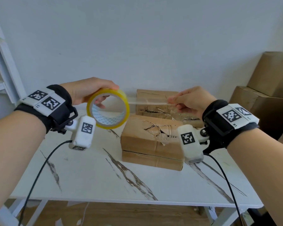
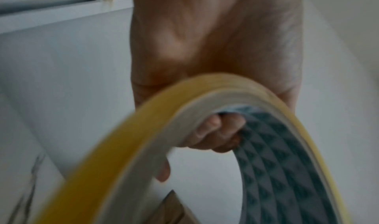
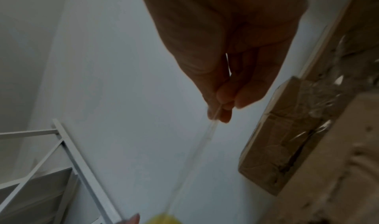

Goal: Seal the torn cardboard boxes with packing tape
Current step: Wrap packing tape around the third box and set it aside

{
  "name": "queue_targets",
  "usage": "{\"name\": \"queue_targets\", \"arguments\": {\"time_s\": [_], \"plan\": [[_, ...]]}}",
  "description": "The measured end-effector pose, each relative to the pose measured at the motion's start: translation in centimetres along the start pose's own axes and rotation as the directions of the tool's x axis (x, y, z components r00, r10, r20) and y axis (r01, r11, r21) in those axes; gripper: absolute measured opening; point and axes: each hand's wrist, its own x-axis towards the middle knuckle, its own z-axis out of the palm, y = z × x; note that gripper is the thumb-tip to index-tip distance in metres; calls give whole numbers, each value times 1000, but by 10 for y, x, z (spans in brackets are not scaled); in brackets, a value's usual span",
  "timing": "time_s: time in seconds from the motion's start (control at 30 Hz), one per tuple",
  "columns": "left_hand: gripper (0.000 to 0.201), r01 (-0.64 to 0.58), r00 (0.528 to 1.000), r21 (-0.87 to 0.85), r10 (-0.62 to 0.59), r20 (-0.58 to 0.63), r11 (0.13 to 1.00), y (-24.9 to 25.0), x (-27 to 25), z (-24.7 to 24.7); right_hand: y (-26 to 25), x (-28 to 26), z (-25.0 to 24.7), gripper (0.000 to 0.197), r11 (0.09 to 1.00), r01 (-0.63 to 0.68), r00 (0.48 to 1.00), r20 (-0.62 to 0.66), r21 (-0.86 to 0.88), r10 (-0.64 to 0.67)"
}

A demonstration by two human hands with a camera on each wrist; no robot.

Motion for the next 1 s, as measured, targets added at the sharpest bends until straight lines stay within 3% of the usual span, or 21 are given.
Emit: {"name": "queue_targets", "arguments": {"time_s": [0.07,0.13,0.3,0.73,0.83,0.9,1.0], "plan": [[47,35,999,155,-31,-28,987,-4,-3,0,13,-1,-13,12,1000,-10,999,-37,-28,9],[77,73,993,315,-40,-110,946,-10,1,-4,28,-3,-25,10,999,-25,998,-62,-33,23],[62,111,984,636,7,-181,764,-22,6,9,62,-10,-44,12,994,-68,991,-119,-82,58],[49,171,980,731,-42,-192,660,-32,23,30,78,-18,-48,11,994,-111,990,-88,24,113],[44,192,977,690,-68,-202,698,-34,23,30,76,-20,-49,12,988,-129,989,-63,85,134],[43,191,976,620,-76,-206,761,-30,23,29,74,-19,-53,23,981,-150,986,-56,123,158],[58,164,962,554,-8,-273,816,-21,22,31,71,-17,-60,37,976,-164,982,-68,144,175]]}}
